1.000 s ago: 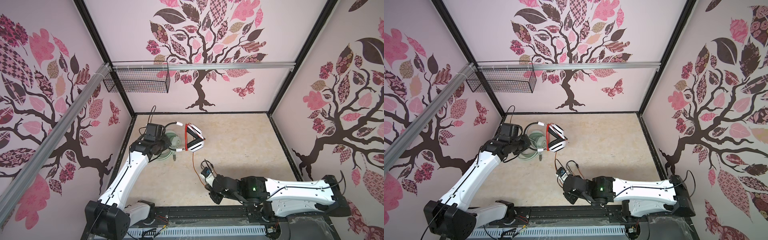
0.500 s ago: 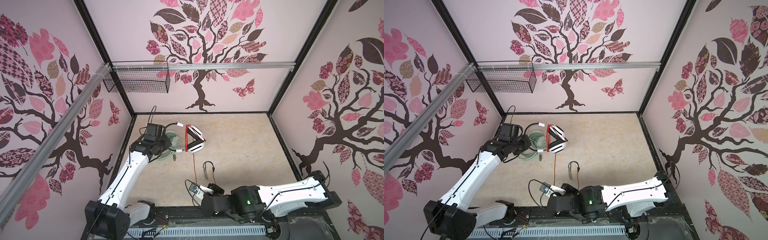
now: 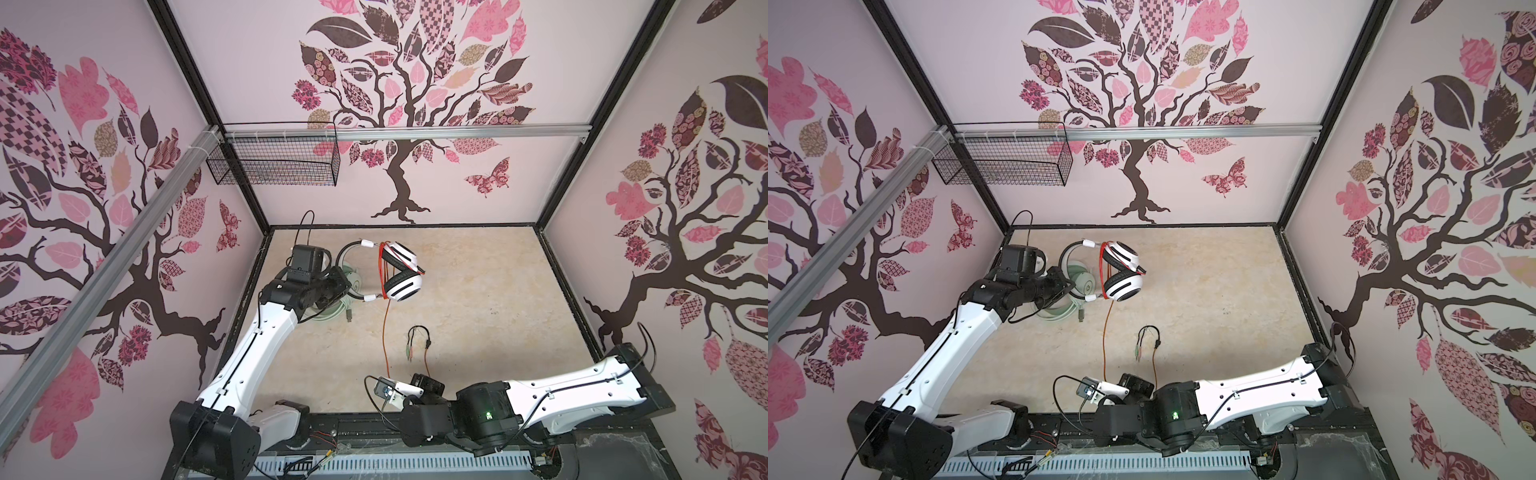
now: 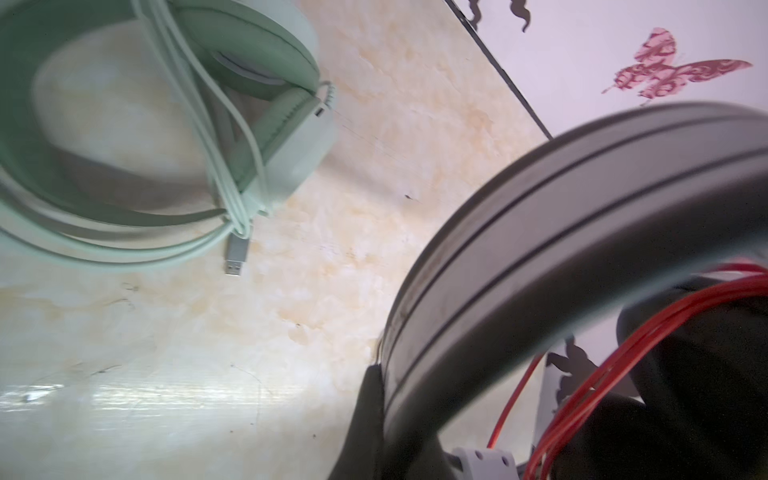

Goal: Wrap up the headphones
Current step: 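Draw the red cable down toward the robot with the right gripper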

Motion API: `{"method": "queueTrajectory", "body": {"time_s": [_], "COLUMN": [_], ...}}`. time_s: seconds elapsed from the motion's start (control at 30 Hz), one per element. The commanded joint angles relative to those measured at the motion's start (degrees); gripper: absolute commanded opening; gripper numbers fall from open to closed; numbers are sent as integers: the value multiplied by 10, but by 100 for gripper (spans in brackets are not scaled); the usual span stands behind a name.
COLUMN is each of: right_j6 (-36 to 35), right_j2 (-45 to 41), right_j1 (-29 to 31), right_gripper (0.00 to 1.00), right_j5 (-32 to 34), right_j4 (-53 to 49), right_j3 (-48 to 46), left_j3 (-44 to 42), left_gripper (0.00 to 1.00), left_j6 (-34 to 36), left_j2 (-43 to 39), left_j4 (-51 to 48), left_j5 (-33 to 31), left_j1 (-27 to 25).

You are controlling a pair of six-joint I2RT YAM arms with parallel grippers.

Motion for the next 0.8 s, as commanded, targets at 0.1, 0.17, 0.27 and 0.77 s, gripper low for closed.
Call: {"method": "queueTrajectory", "body": {"time_s": [0.1,0.17,0.27,0.77], "right_j6": [-11,-9,-11,-12], "right_j2": [49,62,83,58], "right_j1": [4,3,4,3], "right_gripper": [0,0,0,0], "right_j5": [-49,-80,-138,-176], "right_j4": [60,81,103,71], "right_j3": [-37,-49,-49,-36], "left_j3": [42,51,64,108], "left_gripper": [0,0,0,0], "left_j6": [-41,-39,-36,55], "left_j2": [-25,-27,-29,-26], "left_j4": [77,70,66,-30], "left_j5": [107,107,105,-68], "left_j1": [1,2,2,0]}}
